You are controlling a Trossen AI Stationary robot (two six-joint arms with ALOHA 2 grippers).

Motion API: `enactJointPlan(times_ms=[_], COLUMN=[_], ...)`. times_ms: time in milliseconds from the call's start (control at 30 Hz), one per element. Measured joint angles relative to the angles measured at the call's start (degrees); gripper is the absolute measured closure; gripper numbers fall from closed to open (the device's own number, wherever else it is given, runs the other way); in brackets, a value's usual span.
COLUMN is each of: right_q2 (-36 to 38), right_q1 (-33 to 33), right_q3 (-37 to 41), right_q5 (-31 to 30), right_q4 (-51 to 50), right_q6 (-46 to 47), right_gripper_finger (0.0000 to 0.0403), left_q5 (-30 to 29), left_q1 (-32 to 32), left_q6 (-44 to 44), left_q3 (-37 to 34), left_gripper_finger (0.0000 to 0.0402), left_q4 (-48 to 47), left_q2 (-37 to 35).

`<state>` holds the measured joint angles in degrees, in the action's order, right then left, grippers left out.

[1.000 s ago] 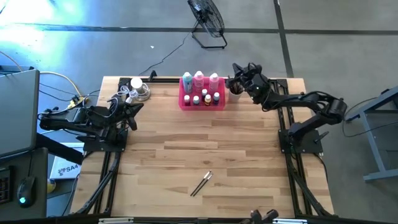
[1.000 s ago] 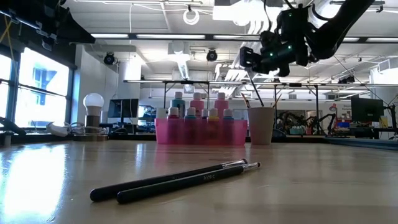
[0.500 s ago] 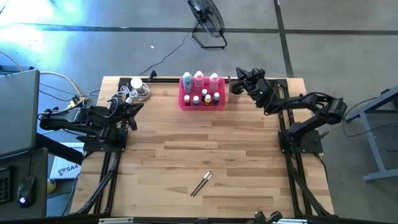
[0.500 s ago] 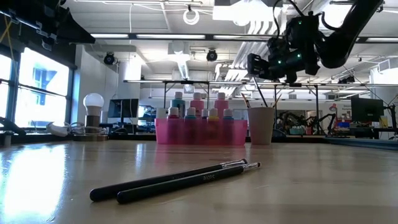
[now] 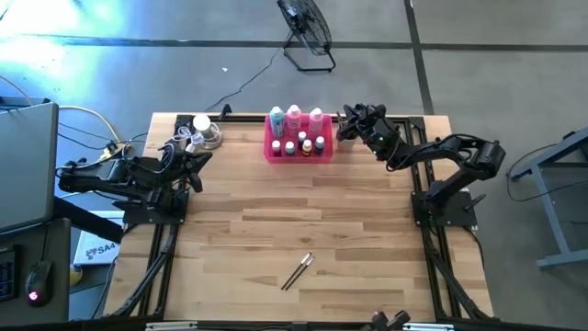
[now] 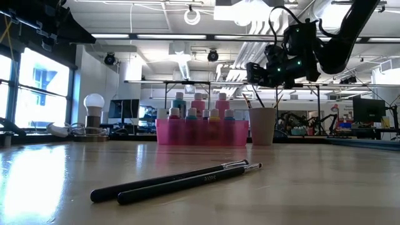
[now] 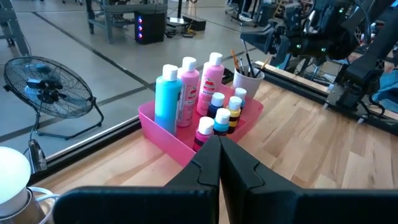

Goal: Pick & Place Paint Supplies
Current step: Put the silver paintbrush into the white cup, then move the silver paintbrushes to the middle left of the table

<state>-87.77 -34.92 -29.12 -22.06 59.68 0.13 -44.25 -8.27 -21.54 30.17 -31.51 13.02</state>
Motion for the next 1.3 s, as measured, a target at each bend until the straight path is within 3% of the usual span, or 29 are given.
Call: enactJointPlan(times_ms=[333, 633, 767, 1100, 1300], right_q2=[0.07, 0.49, 3.45, 16.05, 19.7], right_q1=[0.0, 0.06, 1.09, 6.46, 8.96], right_q3=[-0.04, -0.04, -0.04, -0.04, -0.04], right_q5=[3.32, 3.39, 2.02, 2.35, 7.53], right_q4=[2.53, 1.9, 7.64, 12.11, 12.05], right_q6=[-5.78, -5.99, -6.39, -6.43, -1.65], right_gripper_finger=[0.0393, 0.0303, 0.0278, 0.0281, 0.028], left_q5=[0.02, 0.02, 0.11, 0.24, -0.14], left_q1=[0.0, 0.0, 0.0, 0.0, 0.0], left_q6=[0.08, 0.24, 0.24, 0.24, 0.24], left_q3=[0.0, 0.0, 0.0, 0.0, 0.0], left_gripper_finger=[0.0402, 0.0402, 0.0402, 0.0402, 0.0402], left_q4=[-0.17, -0.42, -0.39, 0.07, 0.07], left_q2=[-0.02, -0.02, -0.02, -0.02, -0.04])
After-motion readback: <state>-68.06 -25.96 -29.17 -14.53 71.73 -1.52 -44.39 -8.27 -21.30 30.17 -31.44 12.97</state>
